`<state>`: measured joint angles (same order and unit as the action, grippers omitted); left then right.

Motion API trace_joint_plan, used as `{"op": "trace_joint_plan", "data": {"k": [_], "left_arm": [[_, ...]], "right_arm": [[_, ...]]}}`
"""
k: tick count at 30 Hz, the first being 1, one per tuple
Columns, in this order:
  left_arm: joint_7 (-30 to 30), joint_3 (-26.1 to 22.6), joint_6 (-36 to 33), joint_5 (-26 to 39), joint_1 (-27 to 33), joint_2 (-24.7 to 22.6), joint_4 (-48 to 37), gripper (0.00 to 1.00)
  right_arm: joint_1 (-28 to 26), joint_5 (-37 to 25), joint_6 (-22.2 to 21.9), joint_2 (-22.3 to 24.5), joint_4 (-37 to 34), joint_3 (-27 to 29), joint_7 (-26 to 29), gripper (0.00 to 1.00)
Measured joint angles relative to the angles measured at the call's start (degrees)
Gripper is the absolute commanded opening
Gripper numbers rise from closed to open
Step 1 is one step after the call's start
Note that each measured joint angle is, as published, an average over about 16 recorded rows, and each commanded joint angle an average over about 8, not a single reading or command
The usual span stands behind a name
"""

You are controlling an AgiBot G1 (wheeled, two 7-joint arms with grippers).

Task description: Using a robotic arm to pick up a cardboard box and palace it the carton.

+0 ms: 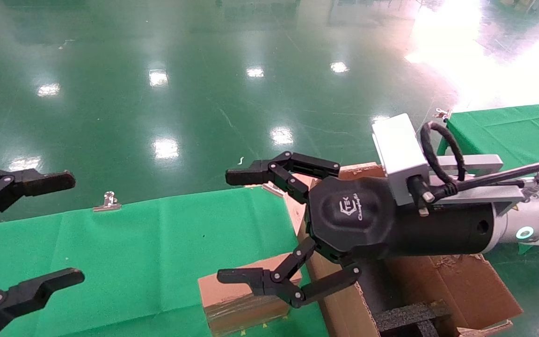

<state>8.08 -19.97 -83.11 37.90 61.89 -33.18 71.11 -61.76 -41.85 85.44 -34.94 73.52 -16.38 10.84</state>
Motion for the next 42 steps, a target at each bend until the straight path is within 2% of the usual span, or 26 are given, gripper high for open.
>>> {"op": "trace_joint_plan", "data": {"k": [13,14,20,21,22,31,42], "left_arm": [[0.00,0.00,0.00,0.00,0.00,0.00,0.00,0.98],[0.00,0.00,0.00,0.00,0.00,0.00,0.00,0.91],[0.00,0.00,0.00,0.00,0.00,0.00,0.00,0.16],[0.00,0.00,0.00,0.00,0.00,0.00,0.00,0.05],[0.00,0.00,0.00,0.00,0.00,0.00,0.00,0.00],[0.00,0.00,0.00,0.00,0.00,0.00,0.00,0.00],[0.00,0.00,0.00,0.00,0.00,0.00,0.00,0.00]], "right_arm": [[0.00,0.00,0.00,0.00,0.00,0.00,0.00,1.00],[0.00,0.00,0.00,0.00,0.00,0.00,0.00,1.00],[0.01,-0.01,0.01,0.00,0.00,0.02,0.00,1.00],[0.02,-0.02,0.01,0.00,-0.01,0.02,0.00,1.00],[0.03,-0.02,-0.01,-0.01,-0.03,0.01,0.02,1.00],[-1.26,-3.60,-0.38,-0.33,0.08,-1.63,0.78,1.00],[-9.15,-19.51,-0.20,-4.69,-0.74,-9.58,4.46,1.00]]}}
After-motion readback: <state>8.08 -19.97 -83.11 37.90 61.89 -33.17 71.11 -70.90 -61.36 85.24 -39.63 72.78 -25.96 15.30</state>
